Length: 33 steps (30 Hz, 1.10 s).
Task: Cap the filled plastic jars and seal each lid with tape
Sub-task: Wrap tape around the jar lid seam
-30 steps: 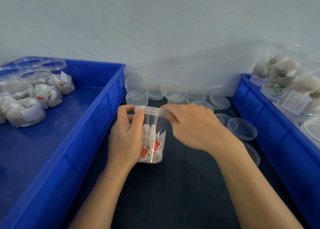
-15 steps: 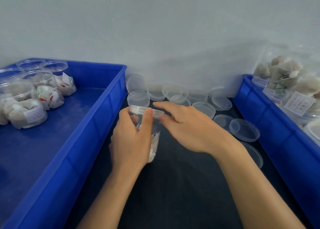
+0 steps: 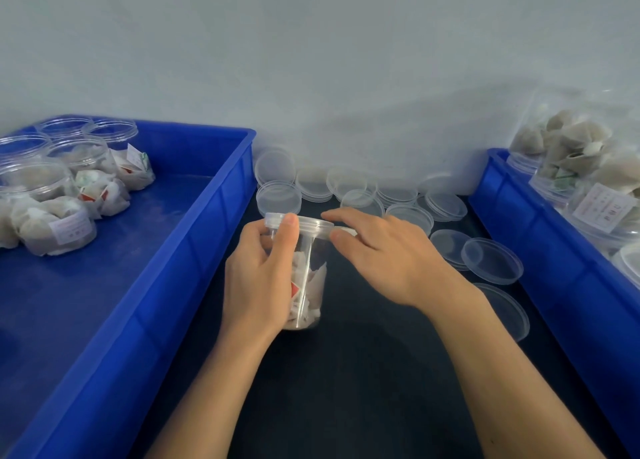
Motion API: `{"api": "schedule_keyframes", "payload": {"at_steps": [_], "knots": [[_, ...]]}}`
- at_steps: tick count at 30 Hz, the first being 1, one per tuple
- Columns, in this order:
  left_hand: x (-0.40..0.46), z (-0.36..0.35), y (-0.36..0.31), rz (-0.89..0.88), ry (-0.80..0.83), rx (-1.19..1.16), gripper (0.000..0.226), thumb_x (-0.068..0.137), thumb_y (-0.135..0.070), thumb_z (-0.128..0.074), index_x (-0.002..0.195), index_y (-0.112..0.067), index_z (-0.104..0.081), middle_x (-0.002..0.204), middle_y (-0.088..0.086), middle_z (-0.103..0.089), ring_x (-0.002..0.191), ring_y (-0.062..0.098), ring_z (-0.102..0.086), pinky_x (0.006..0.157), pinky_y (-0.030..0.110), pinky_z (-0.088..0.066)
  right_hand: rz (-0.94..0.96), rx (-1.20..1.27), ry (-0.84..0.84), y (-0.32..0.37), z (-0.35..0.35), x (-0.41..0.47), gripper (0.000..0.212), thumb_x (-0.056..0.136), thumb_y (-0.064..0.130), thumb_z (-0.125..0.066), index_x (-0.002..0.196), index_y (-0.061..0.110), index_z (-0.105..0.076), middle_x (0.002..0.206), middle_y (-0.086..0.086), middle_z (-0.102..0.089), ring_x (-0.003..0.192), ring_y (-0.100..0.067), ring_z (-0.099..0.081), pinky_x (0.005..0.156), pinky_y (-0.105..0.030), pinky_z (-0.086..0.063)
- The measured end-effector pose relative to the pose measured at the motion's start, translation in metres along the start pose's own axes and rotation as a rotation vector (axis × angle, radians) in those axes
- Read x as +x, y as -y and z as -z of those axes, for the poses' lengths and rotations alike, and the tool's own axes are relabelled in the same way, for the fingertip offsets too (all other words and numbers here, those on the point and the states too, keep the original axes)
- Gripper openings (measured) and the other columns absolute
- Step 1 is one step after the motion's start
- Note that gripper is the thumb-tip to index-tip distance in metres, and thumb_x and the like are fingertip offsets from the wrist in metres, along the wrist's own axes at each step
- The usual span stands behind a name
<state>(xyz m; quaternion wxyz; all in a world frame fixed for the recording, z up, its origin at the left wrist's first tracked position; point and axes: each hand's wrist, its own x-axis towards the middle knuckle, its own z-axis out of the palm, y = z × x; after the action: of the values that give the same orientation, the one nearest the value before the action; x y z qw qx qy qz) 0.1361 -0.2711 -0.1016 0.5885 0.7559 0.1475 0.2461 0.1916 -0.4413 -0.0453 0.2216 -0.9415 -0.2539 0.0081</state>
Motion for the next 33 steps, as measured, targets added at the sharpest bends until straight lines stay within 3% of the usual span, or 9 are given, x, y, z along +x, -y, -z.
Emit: {"api": "schedule_keyframes", "payload": {"at_steps": [5,10,12,16,21,24,26,31,33], "knots": [[0.004,0.001,0.003,0.027,0.044,-0.052,0.061,0.082,-0.086,-0.047,0.099,-0.032,-0.069,0.091,-0.019,-0.073,0.079,-0.002,-0.07,0.069,0.027,-0.048,0.01,0.019,0.021,-0.002,0.0,0.0,0.035,0.107,0.052,-0.032,0.134,0.057,-0.054,0.085,0.021,-0.063,0.086,-0.009,-0.058,0.076,-0.036,-0.039],[0.007,0.005,0.005,0.039,0.085,-0.07,0.063,0.078,-0.087,-0.047,0.099,-0.033,-0.07,0.094,-0.013,-0.075,0.085,0.006,-0.073,0.079,0.04,-0.058,0.003,0.042,0.081,-0.001,0.0,-0.001,0.037,0.107,0.055,-0.028,0.14,0.061,-0.046,0.117,0.025,-0.068,0.11,-0.012,-0.06,0.089,-0.039,-0.041],[0.006,0.006,0.005,0.04,0.107,-0.074,0.063,0.079,-0.087,-0.046,0.109,-0.036,-0.067,0.1,-0.016,-0.074,0.089,0.004,-0.073,0.078,0.034,-0.059,0.003,0.084,0.115,0.0,-0.001,-0.001,0.039,0.109,0.053,-0.028,0.145,0.062,-0.041,0.128,0.024,-0.066,0.119,-0.013,-0.058,0.097,-0.04,-0.043],[0.001,0.005,0.0,-0.058,0.012,0.116,0.061,0.085,-0.083,-0.041,0.127,-0.04,-0.048,0.106,-0.021,-0.066,0.094,-0.003,-0.067,0.069,0.021,-0.054,0.022,0.122,0.114,0.0,0.001,-0.001,0.036,0.11,0.05,-0.033,0.142,0.06,-0.047,0.114,0.024,-0.068,0.111,-0.013,-0.061,0.097,-0.042,-0.048],[-0.009,0.002,-0.009,-0.242,-0.222,0.338,0.041,0.102,-0.064,-0.044,0.115,-0.028,-0.058,0.111,-0.016,-0.063,0.091,0.006,-0.064,0.069,0.015,-0.035,0.066,0.024,0.03,0.008,0.003,-0.002,0.029,0.11,0.047,-0.037,0.123,0.047,-0.062,0.075,0.022,-0.062,0.076,-0.002,-0.057,0.069,-0.033,-0.042],[-0.013,-0.004,-0.008,-0.181,-0.18,0.368,0.05,0.096,-0.072,-0.04,0.124,-0.032,-0.052,0.109,-0.021,-0.061,0.086,-0.001,-0.058,0.066,0.018,-0.034,0.065,-0.005,0.026,0.014,0.0,-0.003,0.03,0.109,0.041,-0.036,0.121,0.037,-0.063,0.087,0.018,-0.066,0.086,-0.014,-0.061,0.072,-0.038,-0.044],[-0.015,-0.005,-0.007,-0.17,-0.118,0.409,0.057,0.091,-0.078,-0.046,0.13,-0.036,-0.044,0.106,-0.026,-0.055,0.078,-0.01,-0.05,0.063,0.015,-0.031,0.04,0.036,0.065,0.013,0.0,-0.002,0.04,0.106,0.033,-0.036,0.139,0.041,-0.056,0.105,0.018,-0.065,0.097,-0.017,-0.058,0.078,-0.039,-0.041],[-0.009,-0.002,-0.002,-0.174,-0.051,0.447,0.066,0.089,-0.078,-0.051,0.139,-0.036,-0.044,0.123,-0.027,-0.052,0.098,-0.002,-0.049,0.067,0.012,-0.029,0.011,0.142,0.113,0.002,0.004,0.0,0.046,0.103,0.032,-0.04,0.145,0.048,-0.051,0.086,0.024,-0.056,0.088,-0.008,-0.057,0.076,-0.033,-0.042],[-0.006,0.0,0.0,-0.175,-0.02,0.414,0.067,0.088,-0.079,-0.049,0.14,-0.036,-0.045,0.125,-0.027,-0.052,0.101,-0.001,-0.05,0.069,0.011,-0.032,-0.008,0.114,0.101,-0.004,0.007,0.001,0.044,0.105,0.041,-0.042,0.148,0.049,-0.049,0.095,0.026,-0.06,0.104,-0.01,-0.06,0.091,-0.038,-0.047]]}}
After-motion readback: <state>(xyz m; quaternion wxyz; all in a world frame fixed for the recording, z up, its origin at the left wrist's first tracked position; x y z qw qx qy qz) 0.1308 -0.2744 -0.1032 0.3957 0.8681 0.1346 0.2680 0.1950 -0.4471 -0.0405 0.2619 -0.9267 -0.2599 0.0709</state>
